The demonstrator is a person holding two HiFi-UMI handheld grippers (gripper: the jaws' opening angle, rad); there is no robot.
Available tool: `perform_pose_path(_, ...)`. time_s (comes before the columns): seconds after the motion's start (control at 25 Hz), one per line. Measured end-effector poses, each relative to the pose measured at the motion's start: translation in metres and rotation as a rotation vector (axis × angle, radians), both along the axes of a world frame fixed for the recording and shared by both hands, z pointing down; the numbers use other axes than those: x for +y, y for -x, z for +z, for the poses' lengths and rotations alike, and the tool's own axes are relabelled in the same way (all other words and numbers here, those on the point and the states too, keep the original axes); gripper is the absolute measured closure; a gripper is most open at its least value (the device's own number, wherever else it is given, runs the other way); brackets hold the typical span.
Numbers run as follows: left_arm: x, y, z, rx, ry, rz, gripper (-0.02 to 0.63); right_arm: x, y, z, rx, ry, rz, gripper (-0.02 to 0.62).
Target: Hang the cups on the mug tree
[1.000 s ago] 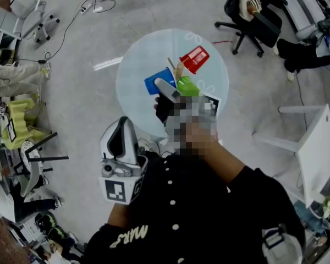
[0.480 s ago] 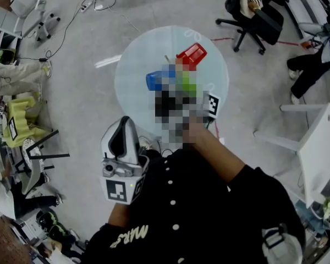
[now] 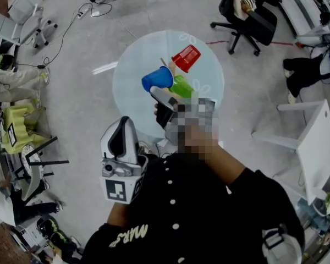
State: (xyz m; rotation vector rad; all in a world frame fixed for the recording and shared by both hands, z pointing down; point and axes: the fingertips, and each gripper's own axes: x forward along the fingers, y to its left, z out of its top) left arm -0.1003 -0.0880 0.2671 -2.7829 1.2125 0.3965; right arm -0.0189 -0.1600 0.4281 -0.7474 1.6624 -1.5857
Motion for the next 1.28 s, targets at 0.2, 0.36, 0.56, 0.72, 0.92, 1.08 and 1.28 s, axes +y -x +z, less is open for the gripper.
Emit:
perform_pose_path(0.2,-0.001,0.001,-0.013,0.036,-0.031,0.016,0.607,0.022,0.02,-0.011,0.266,-0.1,-0.119,0.339)
perform_pose_path(0.36,-0.004,0.014,-0.016,0.039,-0.035,-0.001,0.607,0.056,0.027,0.013,0.556,-0.019,-0.21,0.579)
perform_pose_path(0.56,-0.011,0.027,-0.019,0.05,-0.029,-0.01,0.607,0.073,0.009,0.006,0.858,-0.128,-0.189,0.594)
perform_pose_path(0.72,-0.014,0.03,-0.017,0.043,-0.023,-0.006,0.607,0.076,-0.018,-0.027,1.093,-0.286,-0.069,0.594)
perform_pose_path(0.92,-0.017,0.027,-0.02,0.034,-0.023,0.005,0.607,0.077,-0.063,-0.077,1.301,-0.417,0.132,0.594)
perform_pose_path(1.08,-0.019,0.027,-0.023,0.041,-0.022,0.013,0.607,0.077,-0.084,-0.107,1.347,-0.467,0.233,0.601)
perform_pose_path(1.28,-0.026,0.035,-0.019,0.018,-0.013,-0.003,0.607,0.08,-0.11,-0.134,1.44,-0.53,0.354,0.6)
